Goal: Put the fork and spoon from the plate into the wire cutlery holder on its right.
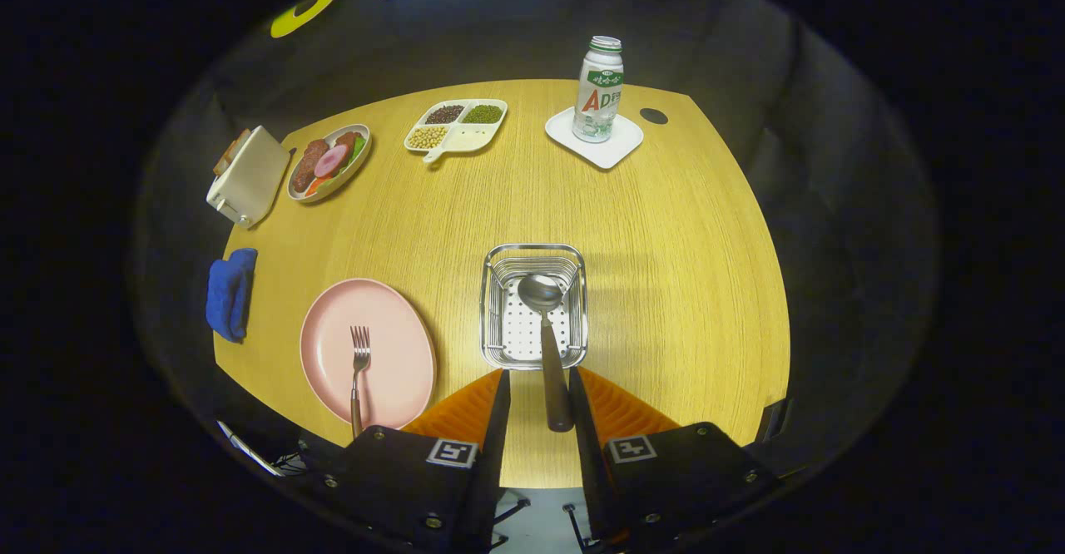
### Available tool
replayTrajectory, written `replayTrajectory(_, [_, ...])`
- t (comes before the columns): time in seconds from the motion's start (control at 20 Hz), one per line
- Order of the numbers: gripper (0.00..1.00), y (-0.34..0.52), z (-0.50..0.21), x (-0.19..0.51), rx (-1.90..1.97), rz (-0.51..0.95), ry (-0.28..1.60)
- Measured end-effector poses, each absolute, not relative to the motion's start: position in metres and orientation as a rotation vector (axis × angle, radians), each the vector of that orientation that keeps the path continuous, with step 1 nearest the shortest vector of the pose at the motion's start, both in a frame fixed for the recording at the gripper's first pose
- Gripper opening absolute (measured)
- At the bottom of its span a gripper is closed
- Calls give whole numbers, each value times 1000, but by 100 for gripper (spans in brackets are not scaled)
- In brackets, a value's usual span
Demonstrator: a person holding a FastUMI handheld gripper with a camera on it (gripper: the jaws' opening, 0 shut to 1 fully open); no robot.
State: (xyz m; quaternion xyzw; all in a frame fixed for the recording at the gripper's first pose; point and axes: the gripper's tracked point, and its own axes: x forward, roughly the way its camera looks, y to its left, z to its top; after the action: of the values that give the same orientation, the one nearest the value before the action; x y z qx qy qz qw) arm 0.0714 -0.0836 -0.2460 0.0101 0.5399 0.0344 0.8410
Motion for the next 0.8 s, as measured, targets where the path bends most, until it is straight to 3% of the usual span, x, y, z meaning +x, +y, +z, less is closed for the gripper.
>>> replayTrajectory(0.8, [43, -39, -228, 35, 92, 131, 1062])
